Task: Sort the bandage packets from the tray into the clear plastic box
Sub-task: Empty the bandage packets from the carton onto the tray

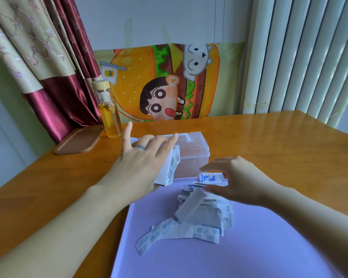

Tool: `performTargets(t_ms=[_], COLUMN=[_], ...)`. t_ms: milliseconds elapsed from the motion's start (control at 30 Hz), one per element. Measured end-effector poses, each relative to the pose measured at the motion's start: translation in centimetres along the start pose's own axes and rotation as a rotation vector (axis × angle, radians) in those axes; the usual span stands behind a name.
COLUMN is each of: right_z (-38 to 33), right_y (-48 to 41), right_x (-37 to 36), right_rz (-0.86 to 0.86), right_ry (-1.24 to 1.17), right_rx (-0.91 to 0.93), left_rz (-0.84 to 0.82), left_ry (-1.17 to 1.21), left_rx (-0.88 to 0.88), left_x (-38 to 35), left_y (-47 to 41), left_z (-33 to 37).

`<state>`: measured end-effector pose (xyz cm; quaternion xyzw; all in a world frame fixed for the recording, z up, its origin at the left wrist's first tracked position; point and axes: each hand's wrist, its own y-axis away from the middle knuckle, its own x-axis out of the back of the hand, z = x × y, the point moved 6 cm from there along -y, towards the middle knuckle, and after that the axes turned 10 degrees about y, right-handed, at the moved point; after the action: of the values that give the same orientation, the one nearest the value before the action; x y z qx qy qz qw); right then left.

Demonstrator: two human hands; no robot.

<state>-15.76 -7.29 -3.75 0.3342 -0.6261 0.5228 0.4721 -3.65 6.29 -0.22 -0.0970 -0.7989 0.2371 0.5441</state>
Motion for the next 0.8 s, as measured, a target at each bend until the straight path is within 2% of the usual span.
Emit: performTargets(t_ms=[133, 200, 400, 533, 667, 800], right_z=[-1.9, -3.4, -4.5, -4.5, -4.8, -3.5], right_y=[-0.7, -1.1, -2.2, -2.4, -2.3, -2.2], right_x=[2.3, 2.8, 2.9, 3.8, 3.7, 2.8], right_rz=[0.211, 0.226, 0.26, 0.375, 0.398, 0.368], right_ry=[-0.206, -0.239, -0.36, -0.295, -0.139, -0.208], right_rx=[0.058, 0.11, 0.103, 0.084, 0.096, 0.049], left_rz=[0.058, 0.048, 0.139, 0.163, 0.153, 0.091], left_ry=[0.012, 0.055, 0.064, 0.075, 0.06, 0.036], left_rx=[-0.04, -0.041, -0.091, -0.115, -0.139, -0.157], left_x=[0.9, 1.0, 2.8, 2.9, 2.5, 1.0], left_y=[-0.2, -0.7, -1.1, -1.2, -1.2, -0.8], left_z=[0.6, 1.1, 1.8, 2.2, 2.7, 2.7])
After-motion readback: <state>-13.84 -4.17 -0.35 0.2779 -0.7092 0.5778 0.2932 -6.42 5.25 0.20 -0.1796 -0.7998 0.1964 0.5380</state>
